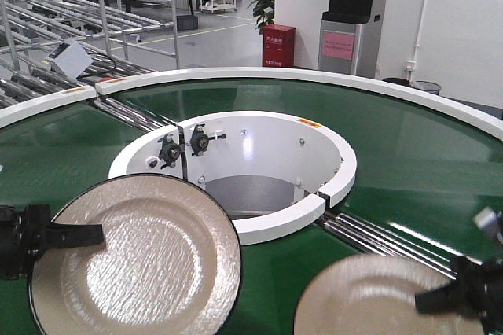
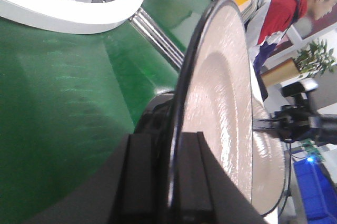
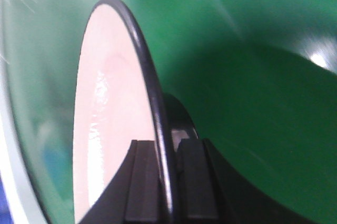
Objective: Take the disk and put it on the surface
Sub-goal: 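Lift both plates upright off the conveyor with both grippers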
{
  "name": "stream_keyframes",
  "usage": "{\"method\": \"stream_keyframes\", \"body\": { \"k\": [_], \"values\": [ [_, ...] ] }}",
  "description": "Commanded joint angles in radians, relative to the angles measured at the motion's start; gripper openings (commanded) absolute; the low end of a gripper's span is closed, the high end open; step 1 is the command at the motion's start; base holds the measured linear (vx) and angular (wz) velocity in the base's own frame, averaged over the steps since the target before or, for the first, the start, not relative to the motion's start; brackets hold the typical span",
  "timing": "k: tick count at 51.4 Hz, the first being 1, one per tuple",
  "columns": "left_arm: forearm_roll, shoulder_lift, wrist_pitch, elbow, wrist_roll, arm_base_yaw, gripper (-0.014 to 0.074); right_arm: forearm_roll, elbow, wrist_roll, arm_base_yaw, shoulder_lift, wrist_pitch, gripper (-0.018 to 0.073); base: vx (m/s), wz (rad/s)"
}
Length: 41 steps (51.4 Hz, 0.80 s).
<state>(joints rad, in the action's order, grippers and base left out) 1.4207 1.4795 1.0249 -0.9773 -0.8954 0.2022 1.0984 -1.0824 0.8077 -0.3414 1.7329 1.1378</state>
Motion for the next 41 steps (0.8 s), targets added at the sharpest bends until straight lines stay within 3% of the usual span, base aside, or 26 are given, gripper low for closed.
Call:
{"method": "stream_keyframes", "body": {
  "k": [1,8,16,25,41],
  "values": [
    [0.159,-0.066,0.046,-0.029,0.044,-0.002,-0.001,0.162,-0.024,-0.04,-0.004,-0.158,0.13,-0.0009,0.0,0.0],
    [0.148,-0.101,0.046,-0.029,0.091,-0.002,-0.001,0.223,-0.024,-0.13,-0.004,-0.278,0.115,-0.0009,0.0,0.0],
    [0.108,-0.155,0.055,-0.029,0.19,-0.002,-0.001,0.221,-0.024,-0.209,-0.004,-0.403,0.12,-0.0009,0.0,0.0],
    [0.053,-0.201,0.057,-0.029,0.23,-0.002,-0.001,0.218,-0.024,-0.23,-0.004,-0.498,0.079,-0.0009,0.0,0.0],
    [0.059,-0.23,0.056,-0.029,0.247,-0.002,-0.001,0.198,-0.024,-0.26,-0.004,-0.507,0.056,-0.0009,0.0,0.0]
  ]
}}
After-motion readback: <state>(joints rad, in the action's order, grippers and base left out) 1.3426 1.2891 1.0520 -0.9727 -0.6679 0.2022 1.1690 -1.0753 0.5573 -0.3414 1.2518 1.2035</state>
